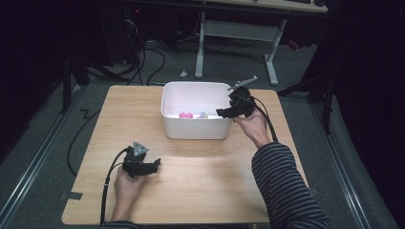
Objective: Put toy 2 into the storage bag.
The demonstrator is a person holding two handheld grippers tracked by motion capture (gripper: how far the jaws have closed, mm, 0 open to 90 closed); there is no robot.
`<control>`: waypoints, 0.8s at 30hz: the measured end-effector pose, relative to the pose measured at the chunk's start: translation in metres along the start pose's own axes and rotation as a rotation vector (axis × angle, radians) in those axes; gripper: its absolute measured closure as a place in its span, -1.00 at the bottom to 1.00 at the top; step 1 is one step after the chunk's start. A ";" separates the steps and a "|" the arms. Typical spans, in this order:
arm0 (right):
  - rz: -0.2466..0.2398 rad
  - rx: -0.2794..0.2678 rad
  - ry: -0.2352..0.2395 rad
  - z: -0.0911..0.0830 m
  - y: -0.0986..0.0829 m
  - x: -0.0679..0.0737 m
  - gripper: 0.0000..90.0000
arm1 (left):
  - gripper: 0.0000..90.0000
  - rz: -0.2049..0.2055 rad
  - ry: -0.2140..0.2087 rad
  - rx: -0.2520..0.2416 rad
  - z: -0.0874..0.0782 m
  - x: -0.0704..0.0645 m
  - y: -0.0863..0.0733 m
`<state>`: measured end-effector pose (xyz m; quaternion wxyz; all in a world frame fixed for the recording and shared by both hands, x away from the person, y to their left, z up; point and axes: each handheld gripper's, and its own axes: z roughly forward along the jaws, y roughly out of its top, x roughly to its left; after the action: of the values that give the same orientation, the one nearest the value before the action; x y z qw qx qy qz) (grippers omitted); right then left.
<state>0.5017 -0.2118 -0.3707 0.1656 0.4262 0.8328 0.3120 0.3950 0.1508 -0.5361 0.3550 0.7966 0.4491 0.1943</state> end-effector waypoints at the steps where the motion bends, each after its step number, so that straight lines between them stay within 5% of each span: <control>1: 0.002 -0.008 0.003 -0.001 -0.001 0.000 -0.34 | -0.44 0.000 0.000 0.000 0.000 0.000 0.000; 14: 0.056 -0.177 0.034 -0.048 -0.026 -0.011 -0.27 | -0.45 -0.001 0.000 -0.001 0.000 0.000 0.000; 24: 0.065 -0.245 0.036 -0.076 -0.046 -0.012 -0.24 | -0.45 0.000 0.000 0.000 0.000 0.000 0.000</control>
<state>0.4396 -0.2709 -0.3440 0.1913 0.4238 0.7771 0.4242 0.3950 0.1507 -0.5361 0.3550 0.7965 0.4491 0.1943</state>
